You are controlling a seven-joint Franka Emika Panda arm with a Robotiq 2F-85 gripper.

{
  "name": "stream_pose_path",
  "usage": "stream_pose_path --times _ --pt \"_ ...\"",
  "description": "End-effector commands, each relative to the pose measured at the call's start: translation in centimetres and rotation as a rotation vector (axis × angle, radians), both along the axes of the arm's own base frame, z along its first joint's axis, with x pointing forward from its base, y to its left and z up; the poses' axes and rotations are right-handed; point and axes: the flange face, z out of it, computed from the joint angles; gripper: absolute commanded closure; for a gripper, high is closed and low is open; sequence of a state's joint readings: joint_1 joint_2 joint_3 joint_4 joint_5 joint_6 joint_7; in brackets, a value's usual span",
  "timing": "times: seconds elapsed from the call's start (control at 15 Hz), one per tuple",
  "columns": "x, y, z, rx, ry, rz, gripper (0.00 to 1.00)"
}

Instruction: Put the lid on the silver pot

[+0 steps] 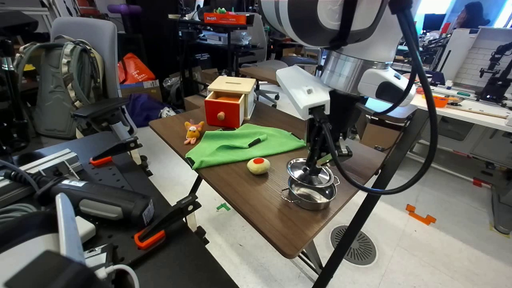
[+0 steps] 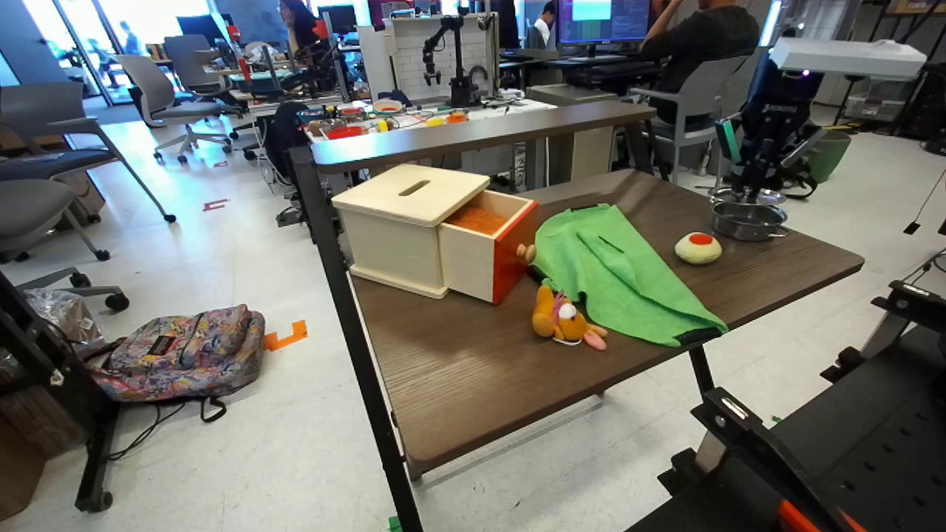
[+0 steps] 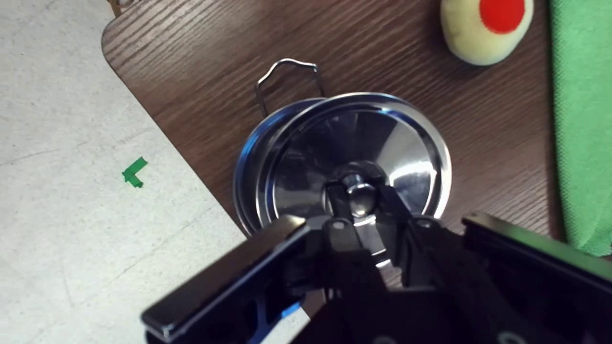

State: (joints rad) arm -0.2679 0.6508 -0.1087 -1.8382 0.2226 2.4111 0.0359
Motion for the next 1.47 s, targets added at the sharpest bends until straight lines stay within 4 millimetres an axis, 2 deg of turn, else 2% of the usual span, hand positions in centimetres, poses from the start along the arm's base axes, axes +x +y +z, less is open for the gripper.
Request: stream_pose_path --times 0.0,0.33,0.93,1.4 --pt "-0.5 -0.5 0.1 -0.007 0.009 -0.014 0.95" --pt "0.3 -0.7 -0.5 -0.011 0.015 -0.049 0.95" --pt "0.6 -1.9 -1.7 -0.03 0.036 -0.112 0.95" --pt "1.5 -1.2 -2.9 -0.025 0.034 -0.089 0.95"
